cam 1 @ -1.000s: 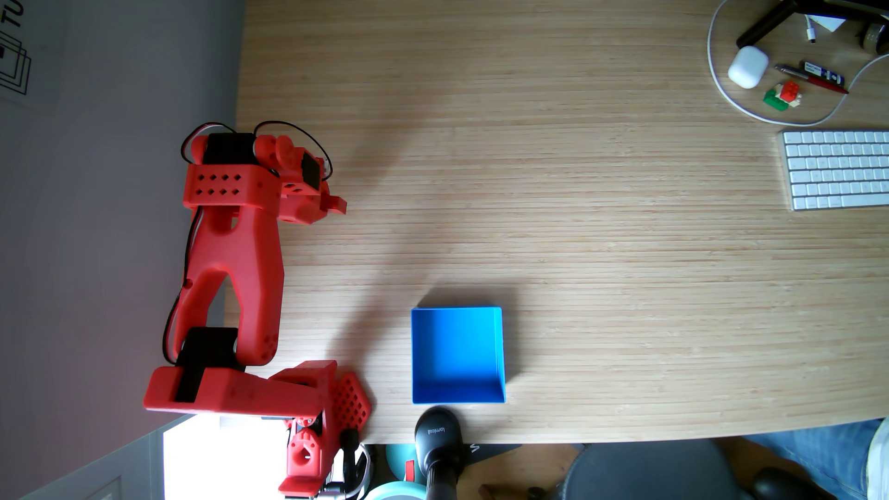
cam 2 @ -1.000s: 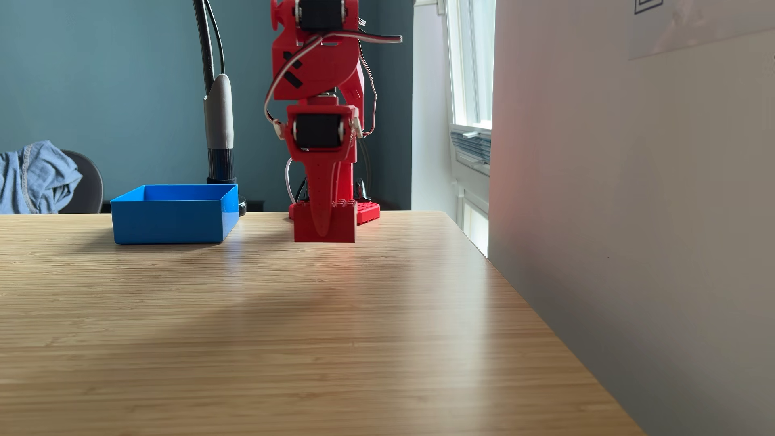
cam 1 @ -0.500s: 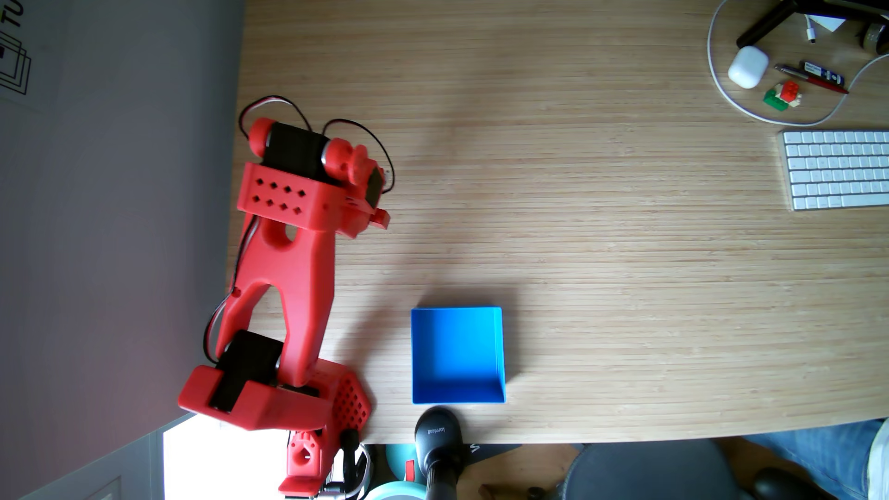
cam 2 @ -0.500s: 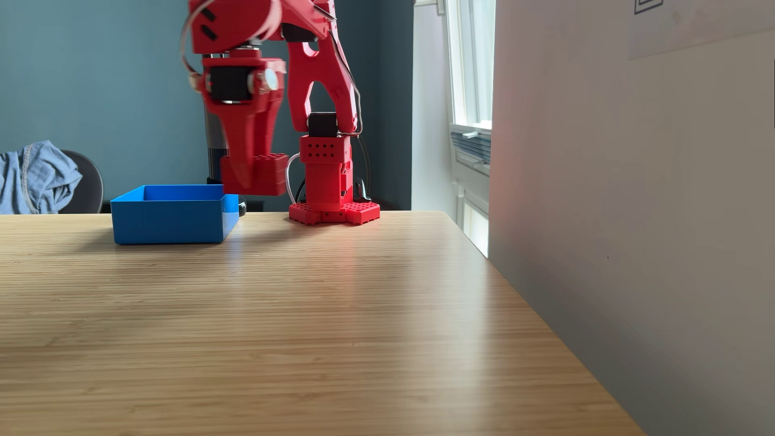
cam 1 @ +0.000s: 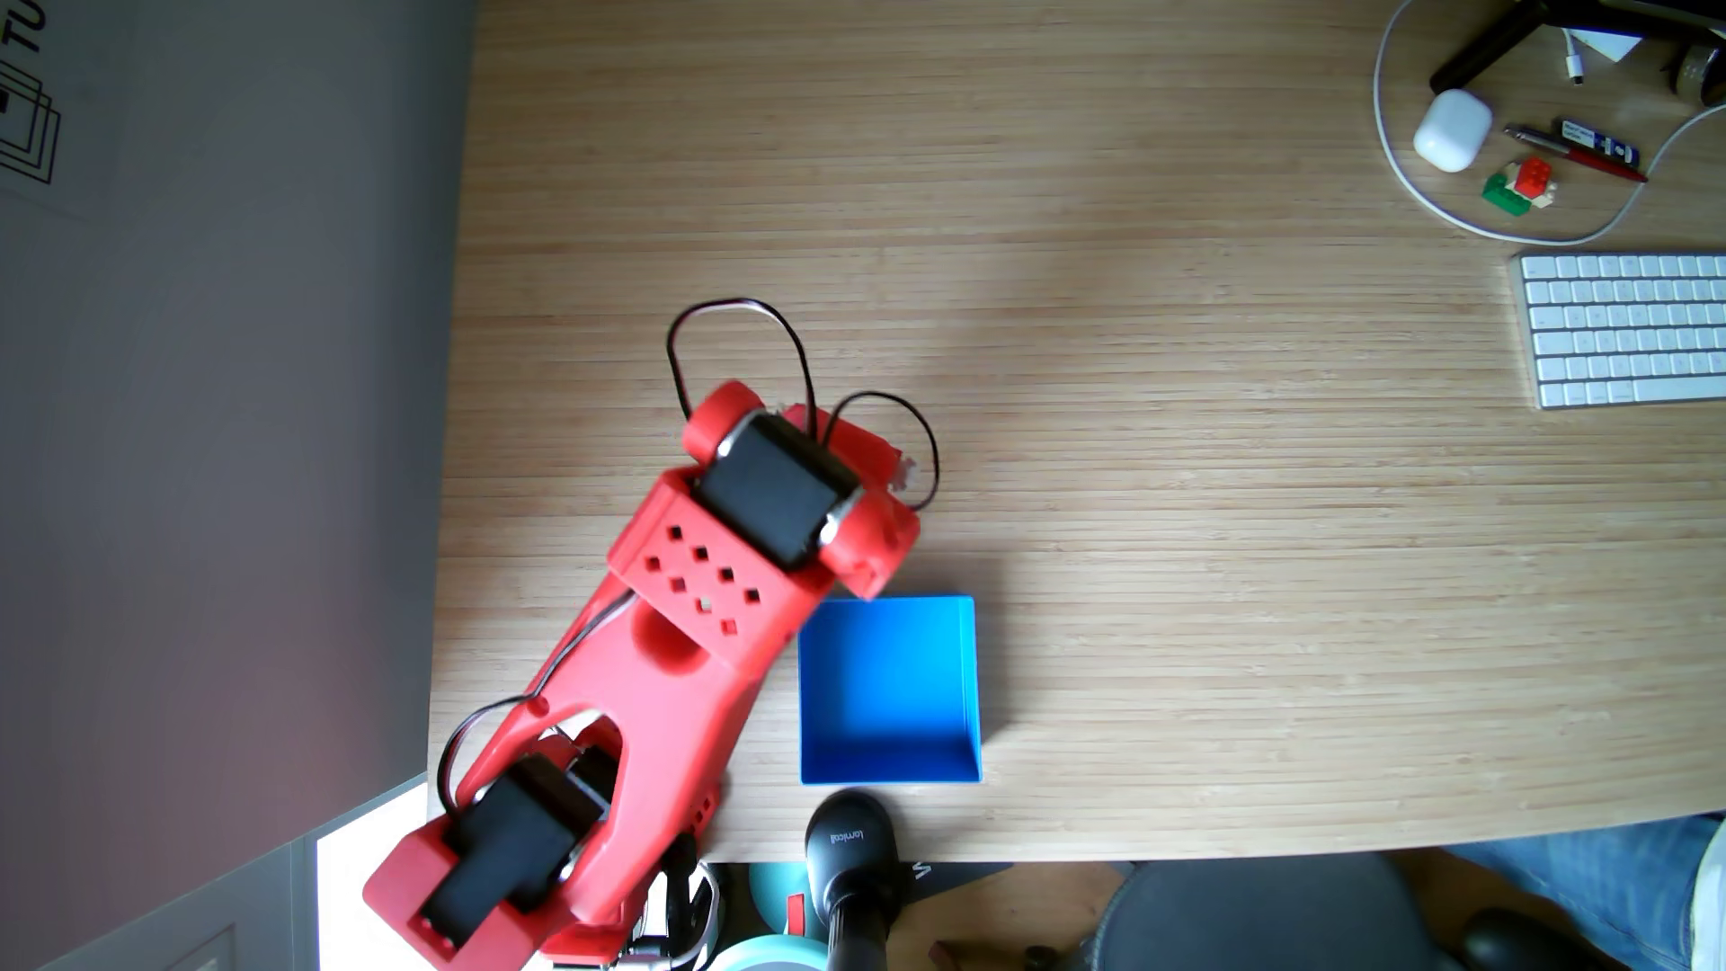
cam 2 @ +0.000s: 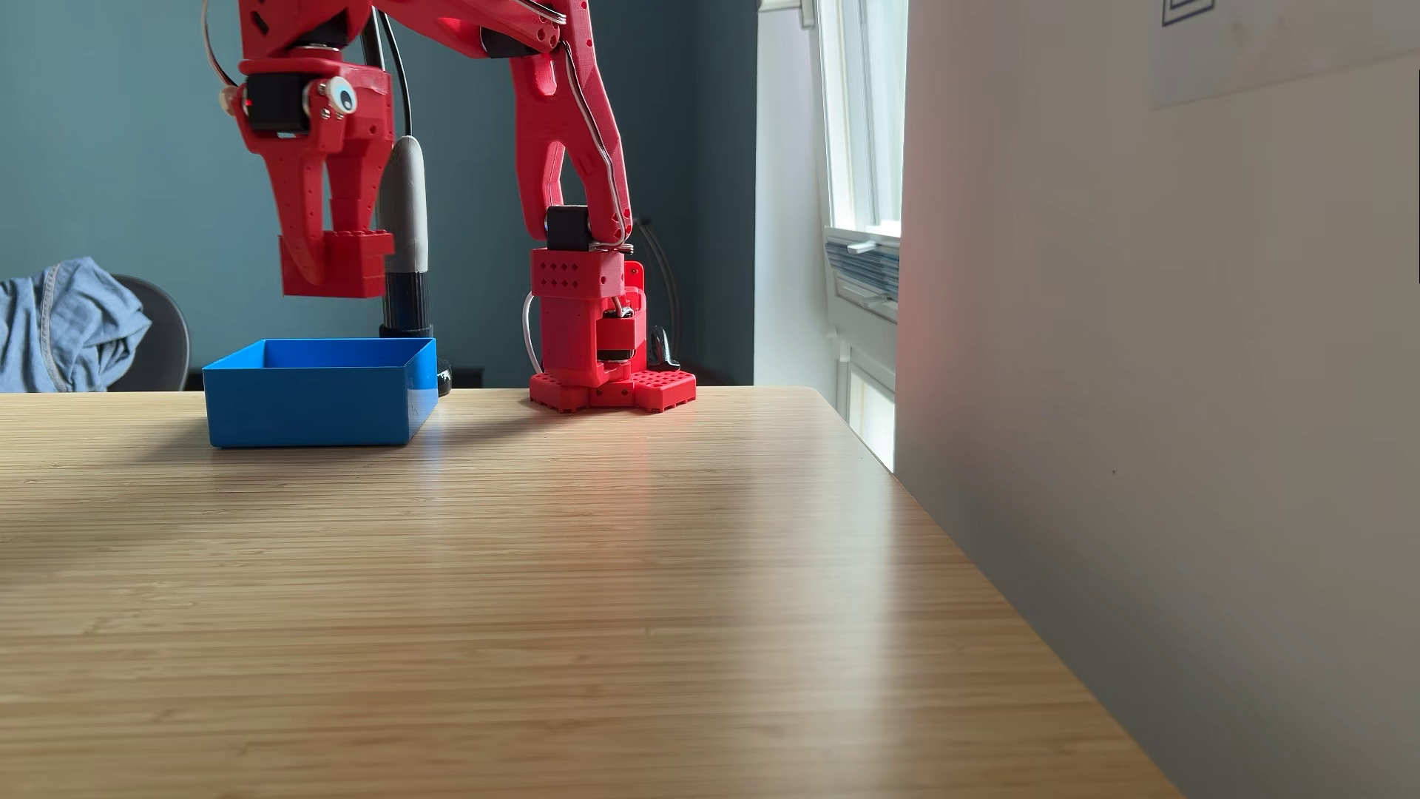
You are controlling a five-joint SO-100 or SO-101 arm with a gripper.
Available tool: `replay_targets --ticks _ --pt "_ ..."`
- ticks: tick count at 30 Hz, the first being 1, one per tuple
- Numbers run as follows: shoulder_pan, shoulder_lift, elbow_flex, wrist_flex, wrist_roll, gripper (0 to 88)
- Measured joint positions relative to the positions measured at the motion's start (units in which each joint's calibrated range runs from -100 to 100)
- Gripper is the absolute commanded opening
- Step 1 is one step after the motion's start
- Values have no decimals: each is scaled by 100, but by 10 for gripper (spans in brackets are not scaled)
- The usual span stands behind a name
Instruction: Put the red lego brick in blue bin
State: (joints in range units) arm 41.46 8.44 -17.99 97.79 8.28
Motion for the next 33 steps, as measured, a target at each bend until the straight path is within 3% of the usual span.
replay_targets --ticks 23,33 --pt "2502 -1764 2603 -55 1558 0" --pt "2980 -1890 4140 -1312 1924 0"
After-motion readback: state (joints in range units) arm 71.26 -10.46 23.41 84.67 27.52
